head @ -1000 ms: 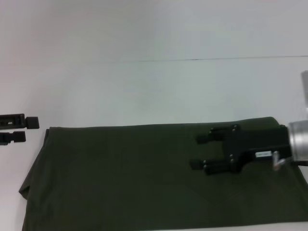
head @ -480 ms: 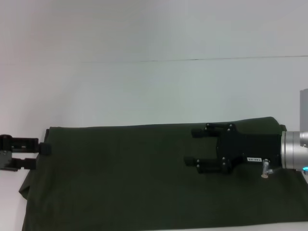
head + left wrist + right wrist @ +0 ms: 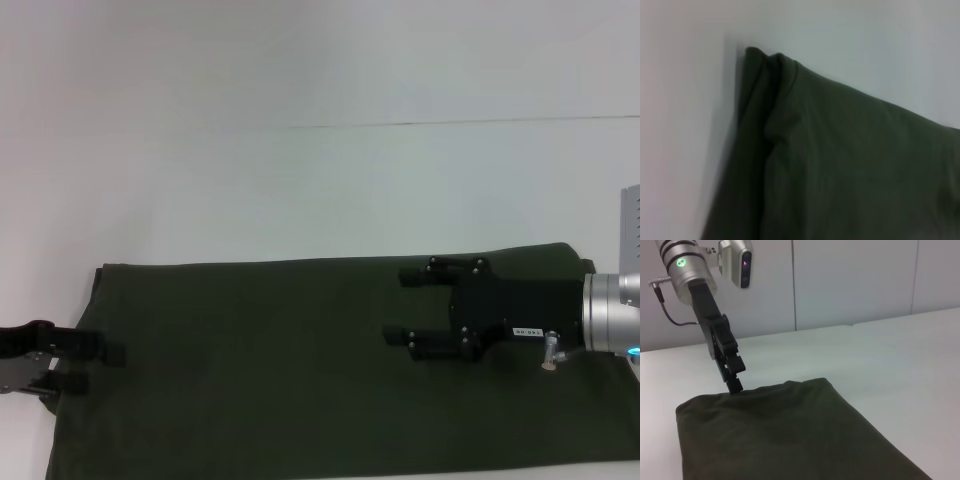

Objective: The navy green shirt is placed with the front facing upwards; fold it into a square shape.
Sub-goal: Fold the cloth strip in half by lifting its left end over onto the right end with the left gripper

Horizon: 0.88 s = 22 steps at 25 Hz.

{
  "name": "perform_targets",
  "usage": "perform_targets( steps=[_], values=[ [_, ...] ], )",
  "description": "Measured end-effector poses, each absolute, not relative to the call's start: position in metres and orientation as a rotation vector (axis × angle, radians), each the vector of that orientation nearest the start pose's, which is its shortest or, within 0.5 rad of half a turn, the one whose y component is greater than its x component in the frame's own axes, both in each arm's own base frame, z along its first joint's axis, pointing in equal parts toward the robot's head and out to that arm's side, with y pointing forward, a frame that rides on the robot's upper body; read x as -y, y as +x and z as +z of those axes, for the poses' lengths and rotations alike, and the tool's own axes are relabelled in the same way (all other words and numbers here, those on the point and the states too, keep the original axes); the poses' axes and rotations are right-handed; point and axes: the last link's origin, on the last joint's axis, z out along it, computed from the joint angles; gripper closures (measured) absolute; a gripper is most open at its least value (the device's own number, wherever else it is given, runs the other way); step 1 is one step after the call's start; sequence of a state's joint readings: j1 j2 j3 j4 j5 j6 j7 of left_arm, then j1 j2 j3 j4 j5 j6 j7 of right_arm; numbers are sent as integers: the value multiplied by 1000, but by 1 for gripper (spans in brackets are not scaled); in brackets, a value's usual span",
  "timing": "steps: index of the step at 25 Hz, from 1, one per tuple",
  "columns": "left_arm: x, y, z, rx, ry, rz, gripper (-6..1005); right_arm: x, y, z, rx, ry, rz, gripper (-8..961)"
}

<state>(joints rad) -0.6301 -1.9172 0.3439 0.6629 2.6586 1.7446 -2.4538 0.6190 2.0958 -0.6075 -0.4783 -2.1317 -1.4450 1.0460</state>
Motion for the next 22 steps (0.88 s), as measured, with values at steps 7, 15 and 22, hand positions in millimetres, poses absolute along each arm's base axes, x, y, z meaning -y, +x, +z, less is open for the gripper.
perform_targets(
  steps=[7, 15, 22],
  values=[
    [-319, -331, 66, -2344, 2291, 208, 168, -334, 263, -40, -313, -2788, 564, 144],
    [-320, -337, 66, -2385, 2299, 174, 168, -333, 264, -39, -313, -2788, 564, 145],
    [-324, -334, 78, -2377, 2336, 208, 169, -334, 264, -38, -310, -2785, 563, 145]
  ],
)
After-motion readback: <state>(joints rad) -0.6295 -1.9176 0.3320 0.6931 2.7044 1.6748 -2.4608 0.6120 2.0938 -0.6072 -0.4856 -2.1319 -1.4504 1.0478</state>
